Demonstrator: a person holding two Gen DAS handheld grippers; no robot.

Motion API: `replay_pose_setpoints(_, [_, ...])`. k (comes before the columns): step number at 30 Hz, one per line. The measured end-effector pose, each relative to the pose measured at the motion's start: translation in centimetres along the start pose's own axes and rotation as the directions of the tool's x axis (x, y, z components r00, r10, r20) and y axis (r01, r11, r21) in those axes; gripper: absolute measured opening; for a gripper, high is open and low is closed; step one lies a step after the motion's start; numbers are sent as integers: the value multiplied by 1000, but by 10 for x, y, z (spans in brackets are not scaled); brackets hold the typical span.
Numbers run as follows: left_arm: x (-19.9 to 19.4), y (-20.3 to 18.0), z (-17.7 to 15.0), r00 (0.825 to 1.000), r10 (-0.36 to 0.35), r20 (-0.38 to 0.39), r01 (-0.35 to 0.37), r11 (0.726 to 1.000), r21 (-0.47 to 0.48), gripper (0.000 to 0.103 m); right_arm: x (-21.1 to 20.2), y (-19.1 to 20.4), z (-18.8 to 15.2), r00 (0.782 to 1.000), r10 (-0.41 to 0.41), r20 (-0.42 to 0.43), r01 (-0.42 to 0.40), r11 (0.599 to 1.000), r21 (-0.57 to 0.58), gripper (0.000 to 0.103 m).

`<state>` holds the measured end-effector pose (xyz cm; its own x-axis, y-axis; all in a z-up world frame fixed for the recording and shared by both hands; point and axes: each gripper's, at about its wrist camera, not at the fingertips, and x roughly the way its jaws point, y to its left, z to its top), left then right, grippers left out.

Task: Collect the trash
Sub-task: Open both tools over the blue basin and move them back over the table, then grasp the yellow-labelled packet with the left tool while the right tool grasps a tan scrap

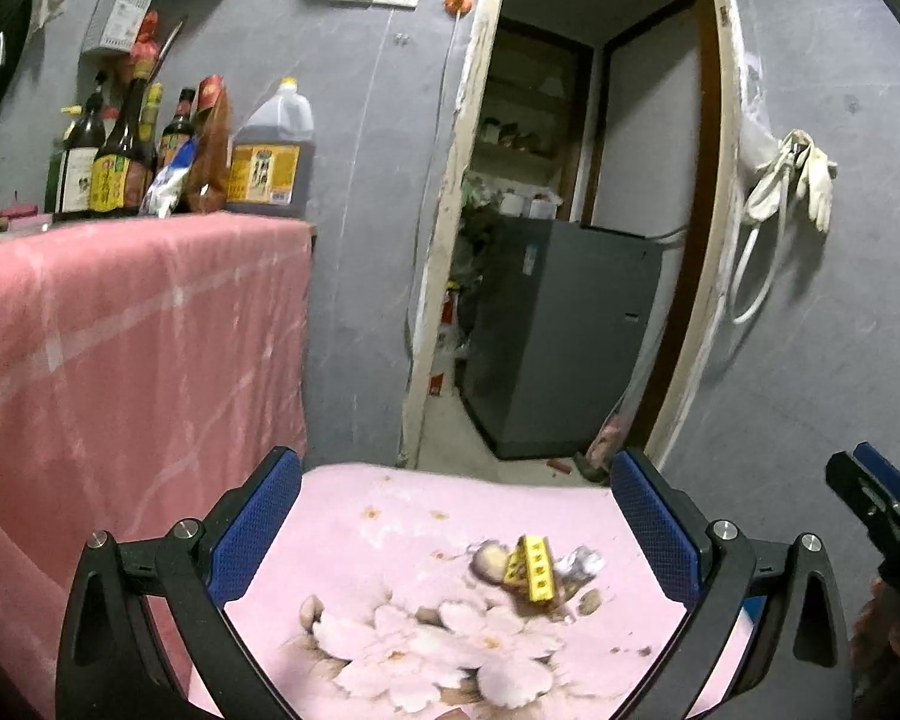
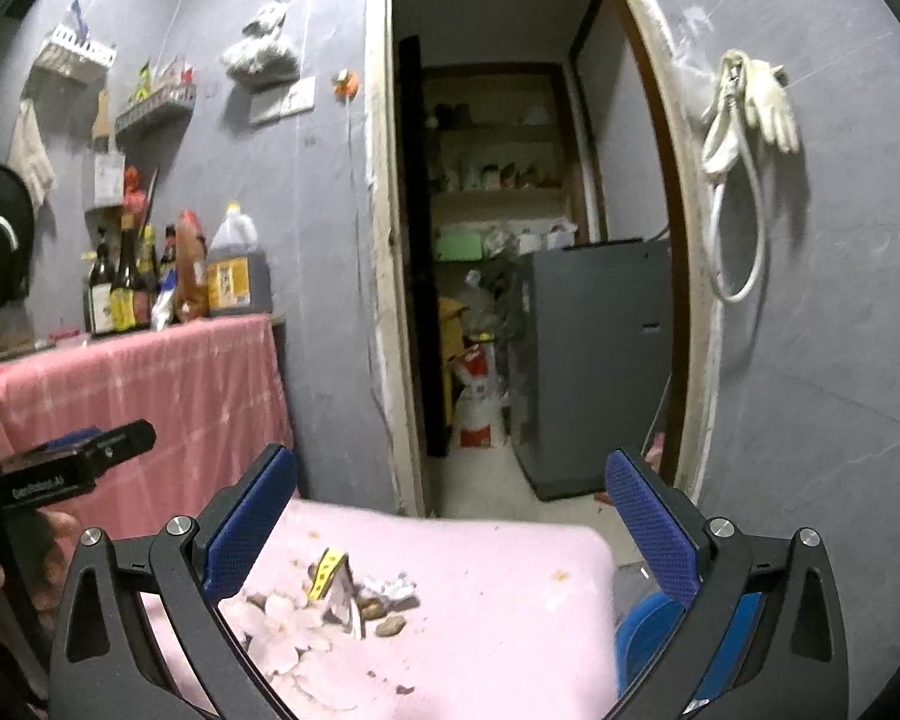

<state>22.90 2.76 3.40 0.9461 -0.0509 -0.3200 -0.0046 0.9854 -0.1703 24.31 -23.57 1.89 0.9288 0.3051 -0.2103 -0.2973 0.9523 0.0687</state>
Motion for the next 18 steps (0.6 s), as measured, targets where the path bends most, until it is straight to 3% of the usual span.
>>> replay_pose_setpoints(9, [40, 3, -33, 989, -57, -138, 57, 998, -3, 101, 42, -1, -40, 986, 18, -169, -23, 999, -29, 103])
replay_pose_setpoints(14, [69, -6, -50, 966, -116, -233, 115, 993, -20, 101, 61, -7, -56, 968, 31, -248, -43, 998, -44, 103])
replay_pose_setpoints(18, [97, -10, -59, 937, -113, -329, 108, 994, -33, 100, 79, -11, -69, 946, 18, -322, -42, 997, -66, 103])
